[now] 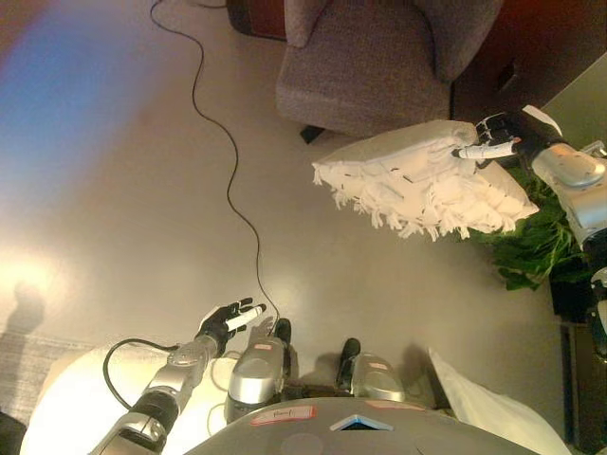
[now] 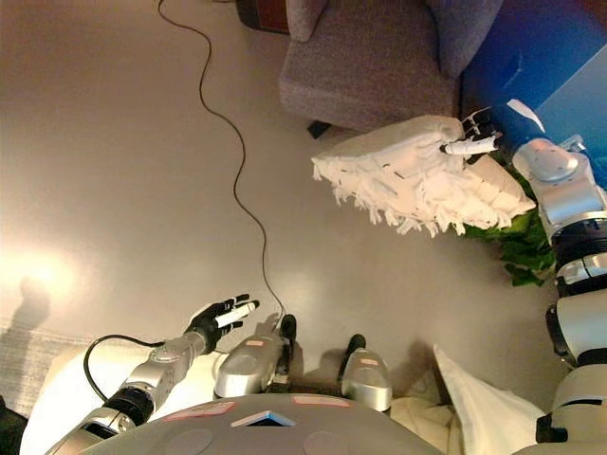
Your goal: Pick up the pillow and put it on the sofa.
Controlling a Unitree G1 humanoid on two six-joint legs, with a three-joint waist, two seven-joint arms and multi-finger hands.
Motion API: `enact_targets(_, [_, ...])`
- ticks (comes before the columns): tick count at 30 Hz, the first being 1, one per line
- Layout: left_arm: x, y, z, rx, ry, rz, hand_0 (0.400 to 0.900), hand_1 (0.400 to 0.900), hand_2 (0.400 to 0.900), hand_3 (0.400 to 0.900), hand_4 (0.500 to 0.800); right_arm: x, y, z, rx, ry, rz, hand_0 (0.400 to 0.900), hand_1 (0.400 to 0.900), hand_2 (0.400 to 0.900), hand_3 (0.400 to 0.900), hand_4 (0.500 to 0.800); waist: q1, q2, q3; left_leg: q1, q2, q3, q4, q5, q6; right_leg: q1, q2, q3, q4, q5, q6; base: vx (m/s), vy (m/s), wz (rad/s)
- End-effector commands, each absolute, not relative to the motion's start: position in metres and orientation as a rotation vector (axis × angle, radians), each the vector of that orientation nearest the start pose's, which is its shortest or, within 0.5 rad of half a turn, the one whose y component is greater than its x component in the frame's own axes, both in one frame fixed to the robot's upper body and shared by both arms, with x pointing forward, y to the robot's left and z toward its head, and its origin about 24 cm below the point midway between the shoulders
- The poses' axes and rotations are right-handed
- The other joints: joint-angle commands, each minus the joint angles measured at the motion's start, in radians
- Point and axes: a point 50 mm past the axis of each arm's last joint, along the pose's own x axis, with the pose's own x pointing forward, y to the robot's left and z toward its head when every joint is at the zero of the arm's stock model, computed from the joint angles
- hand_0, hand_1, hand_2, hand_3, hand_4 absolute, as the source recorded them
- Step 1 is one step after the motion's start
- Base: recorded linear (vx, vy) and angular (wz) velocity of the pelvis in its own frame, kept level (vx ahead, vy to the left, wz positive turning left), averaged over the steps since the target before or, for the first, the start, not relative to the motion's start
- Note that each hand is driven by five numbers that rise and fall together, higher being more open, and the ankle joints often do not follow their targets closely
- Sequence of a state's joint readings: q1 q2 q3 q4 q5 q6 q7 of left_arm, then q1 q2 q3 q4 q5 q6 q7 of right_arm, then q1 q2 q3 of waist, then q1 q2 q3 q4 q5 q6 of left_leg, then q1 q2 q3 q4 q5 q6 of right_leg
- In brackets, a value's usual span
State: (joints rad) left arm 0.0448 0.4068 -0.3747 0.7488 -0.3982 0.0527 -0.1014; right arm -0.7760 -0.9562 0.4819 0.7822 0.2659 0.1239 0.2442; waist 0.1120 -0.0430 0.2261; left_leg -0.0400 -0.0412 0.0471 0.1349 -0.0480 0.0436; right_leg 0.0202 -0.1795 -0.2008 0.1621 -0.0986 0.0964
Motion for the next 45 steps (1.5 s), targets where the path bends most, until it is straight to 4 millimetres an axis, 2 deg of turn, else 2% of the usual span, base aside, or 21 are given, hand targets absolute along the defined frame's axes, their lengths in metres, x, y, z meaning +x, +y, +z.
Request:
enact_targets(1, [0.133, 0.230, -0.125, 0.132, 0.956, -0.148, 0.900, 0.900, 0.900, 0.900, 0.800, 0.354, -0.339, 0.256, -0.741, 0.001, -0.107, 0.400, 0.400, 0.400, 0.400, 0.500, 0.008, -0.009, -0.152, 0.012, 0.019, -0.028, 0.014, -0.089, -0.009, -0.101, 0.030, 0.005, 0.278, 0.133, 0.023, 0.04, 0.098, -0.03])
enact_targets(4, [0.124, 0.237, -0.128, 0.140, 0.994, -0.137, 0.900, 0.900, 0.900, 0.900, 0.800, 0.355, -0.336, 0.257, -0.737, -0.011, -0.105, 0.400, 0.400, 0.400, 0.400, 0.500, 0.003, 0.003, -0.128, 0.050, 0.035, -0.013, 0.002, -0.101, -0.009, -0.186, 0.006, -0.018, 0.351, 0.167, 0.029, 0.12, -0.062, -0.04])
enact_targets(6, [0.122, 0.245, -0.129, 0.140, 1.008, -0.102, 0.900, 0.900, 0.900, 0.900, 0.800, 0.360, -0.328, 0.261, -0.736, -0.020, -0.094, 0.400, 0.400, 0.400, 0.400, 0.500, 0.003, -0.017, -0.123, 0.071, 0.032, -0.018, -0.015, -0.102, -0.024, -0.183, -0.018, -0.026, 0.198, 0.181, 0.035, 0.23, -0.338, -0.11])
enact_targets(7, [0.123, 0.249, -0.130, 0.148, 1.015, -0.085, 0.900, 0.900, 0.900, 0.900, 0.800, 0.362, -0.328, 0.265, -0.735, -0.022, -0.092, 0.400, 0.400, 0.400, 0.400, 0.500, -0.003, -0.032, -0.121, 0.084, 0.037, -0.031, -0.019, -0.113, -0.037, -0.186, -0.037, -0.014, 0.063, 0.204, 0.045, 0.29, -0.487, 0.14])
enact_targets(9, [0.130, 0.252, -0.128, 0.173, 1.011, -0.080, 0.900, 0.900, 0.900, 0.900, 0.800, 0.361, -0.333, 0.269, -0.743, -0.019, -0.106, 0.400, 0.400, 0.400, 0.400, 0.500, -0.018, -0.041, -0.115, 0.112, 0.058, -0.059, -0.029, -0.137, -0.053, -0.223, -0.069, 0.032, -0.046, 0.274, 0.072, 0.30, -0.553, 0.51])
enact_targets(11, [0.136, 0.255, -0.124, 0.196, 1.001, -0.069, 0.900, 0.900, 0.900, 0.900, 0.800, 0.359, -0.338, 0.276, -0.749, -0.017, -0.102, 0.400, 0.400, 0.400, 0.400, 0.500, -0.021, -0.041, -0.113, 0.129, 0.088, -0.073, -0.034, -0.157, -0.065, -0.229, -0.050, 0.052, -0.057, 0.259, 0.077, 0.20, -0.504, 0.37])
enact_targets(13, [0.137, 0.258, -0.125, 0.210, 1.007, -0.036, 0.900, 0.900, 0.900, 0.900, 0.800, 0.360, -0.337, 0.282, -0.754, -0.017, -0.073, 0.400, 0.400, 0.400, 0.400, 0.500, -0.014, -0.058, -0.120, 0.110, 0.102, -0.082, 0.003, -0.167, -0.080, -0.187, -0.029, 0.043, -0.077, 0.213, 0.072, 0.17, -0.441, 0.01])
enact_targets(15, [0.129, 0.260, -0.131, 0.203, 1.049, 0.025, 0.900, 0.900, 0.900, 0.900, 0.800, 0.366, -0.327, 0.287, -0.769, 0.000, -0.029, 0.400, 0.400, 0.400, 0.400, 0.500, -0.017, -0.057, -0.134, 0.145, 0.145, -0.080, 0.046, -0.139, -0.115, -0.169, 0.009, 0.038, -0.036, 0.162, 0.039, 0.24, -0.327, -0.03])
enact_targets(16, [0.126, 0.261, -0.133, 0.209, 1.068, 0.049, 0.900, 0.900, 0.900, 0.900, 0.800, 0.368, -0.324, 0.289, -0.776, 0.012, -0.014, 0.400, 0.400, 0.400, 0.400, 0.500, -0.022, -0.059, -0.141, 0.137, 0.164, -0.082, 0.083, -0.080, -0.134, -0.154, 0.031, 0.053, -0.041, 0.150, 0.020, 0.23, -0.317, 0.01])
enact_targets(17, [0.123, 0.262, -0.135, 0.217, 1.085, 0.068, 0.900, 0.900, 0.900, 0.900, 0.800, 0.370, -0.321, 0.289, -0.783, 0.025, 0.002, 0.400, 0.400, 0.400, 0.400, 0.500, -0.021, -0.077, -0.147, 0.112, 0.175, -0.071, 0.155, -0.018, -0.140, -0.138, 0.028, 0.038, -0.051, 0.148, 0.005, 0.20, -0.323, -0.04])
enact_targets(20, [0.113, 0.263, -0.141, 0.213, 1.125, 0.143, 0.900, 0.900, 0.900, 0.900, 0.800, 0.374, -0.316, 0.286, -0.807, 0.053, 0.039, 0.400, 0.400, 0.400, 0.400, 0.500, -0.018, -0.107, -0.153, 0.028, 0.203, -0.001, 0.338, 0.047, -0.118, -0.085, 0.040, 0.001, -0.072, 0.131, -0.042, 0.21, -0.340, -0.09])
enact_targets(22, [0.108, 0.266, -0.144, 0.206, 1.168, 0.179, 0.900, 0.900, 0.900, 0.900, 0.800, 0.373, -0.317, 0.285, -0.802, 0.064, 0.038, 0.400, 0.400, 0.400, 0.400, 0.500, 0.002, -0.112, -0.153, -0.025, 0.171, 0.026, 0.355, 0.002, -0.096, -0.034, 0.049, -0.046, -0.085, 0.104, -0.049, 0.25, -0.244, -0.07])
enact_targets(26, [0.095, 0.274, -0.147, 0.237, 1.238, 0.212, 0.900, 0.900, 0.900, 0.900, 0.800, 0.374, -0.319, 0.289, -0.821, 0.072, 0.019, 0.400, 0.400, 0.400, 0.400, 0.500, 0.033, -0.079, -0.164, -0.026, 0.079, 0.048, 0.156, 0.009, -0.098, 0.017, 0.086, -0.086, -0.093, 0.060, -0.041, 0.30, -0.094, -0.09])
enact_targets(29, [0.080, 0.277, -0.150, 0.254, 1.283, 0.244, 0.900, 0.900, 0.900, 0.900, 0.800, 0.375, -0.317, 0.289, -0.831, 0.072, 0.007, 0.400, 0.400, 0.400, 0.400, 0.500, 0.076, -0.057, -0.165, -0.117, -0.008, 0.029, 0.071, 0.048, -0.103, 0.087, 0.134, -0.049, -0.116, 0.026, -0.040, 0.32, -0.059, -0.32])
enact_targets(33, [0.065, 0.282, -0.152, 0.258, 1.325, 0.283, 0.900, 0.900, 0.900, 0.900, 0.800, 0.378, -0.314, 0.294, -0.835, 0.057, 0.007, 0.400, 0.400, 0.400, 0.400, 0.500, 0.147, -0.044, -0.163, -0.248, -0.060, -0.003, 0.026, 0.138, -0.106, 0.185, 0.187, 0.022, -0.155, -0.019, -0.053, 0.27, 0.007, -0.64])
enact_targets(35, [0.061, 0.283, -0.152, 0.260, 1.347, 0.288, 0.900, 0.900, 0.900, 0.900, 0.800, 0.379, -0.312, 0.296, -0.830, 0.041, 0.010, 0.400, 0.400, 0.400, 0.400, 0.500, 0.152, -0.043, -0.165, -0.234, -0.052, 0.028, -0.009, 0.123, -0.087, 0.193, 0.192, 0.030, -0.143, -0.043, -0.060, 0.26, 0.093, -0.40])
enact_targets(37, [0.057, 0.286, -0.153, 0.279, 1.381, 0.306, 0.900, 0.900, 0.900, 0.900, 0.800, 0.380, -0.311, 0.292, -0.821, 0.053, 0.023, 0.400, 0.400, 0.400, 0.400, 0.500, 0.139, -0.053, -0.176, -0.201, -0.069, 0.016, -0.023, 0.096, -0.053, 0.179, 0.192, 0.060, -0.063, -0.044, -0.048, 0.26, 0.100, -0.08])
enact_targets(39, [0.054, 0.292, -0.151, 0.291, 1.402, 0.306, 0.900, 0.900, 0.900, 0.900, 0.800, 0.377, -0.313, 0.286, -0.820, 0.075, 0.036, 0.400, 0.400, 0.400, 0.400, 0.500, 0.121, -0.065, -0.190, -0.132, -0.060, 0.030, -0.093, 0.091, -0.024, 0.123, 0.177, 0.057, 0.126, 0.072, 0.010, 0.24, 0.067, 0.03])
enact_targets(40, [0.053, 0.294, -0.150, 0.298, 1.404, 0.301, 0.900, 0.900, 0.900, 0.900, 0.800, 0.376, -0.316, 0.284, -0.815, 0.078, 0.036, 0.400, 0.400, 0.400, 0.400, 0.500, 0.114, -0.060, -0.193, -0.098, -0.050, 0.016, -0.120, 0.090, -0.021, 0.085, 0.172, 0.054, 0.211, 0.111, 0.033, 0.24, 0.009, 0.04])
enact_targets(42, [0.049, 0.296, -0.150, 0.312, 1.411, 0.299, 0.900, 0.900, 0.900, 0.900, 0.800, 0.373, -0.321, 0.281, -0.801, 0.076, 0.042, 0.400, 0.400, 0.400, 0.400, 0.500, 0.102, -0.050, -0.194, -0.041, -0.029, -0.012, -0.154, 0.086, -0.027, 0.024, 0.151, 0.034, 0.269, 0.120, 0.049, 0.27, -0.054, 0.05])
enact_targets(45, [0.049, 0.301, -0.149, 0.329, 1.424, 0.312, 0.900, 0.900, 0.900, 0.900, 0.800, 0.372, -0.322, 0.284, -0.800, 0.080, 0.040, 0.400, 0.400, 0.400, 0.400, 0.500, 0.090, -0.047, -0.192, 0.006, 0.001, -0.042, -0.169, 0.079, -0.049, -0.003, 0.099, -0.016, 0.117, 0.070, 0.033, 0.24, -0.172, 0.13])
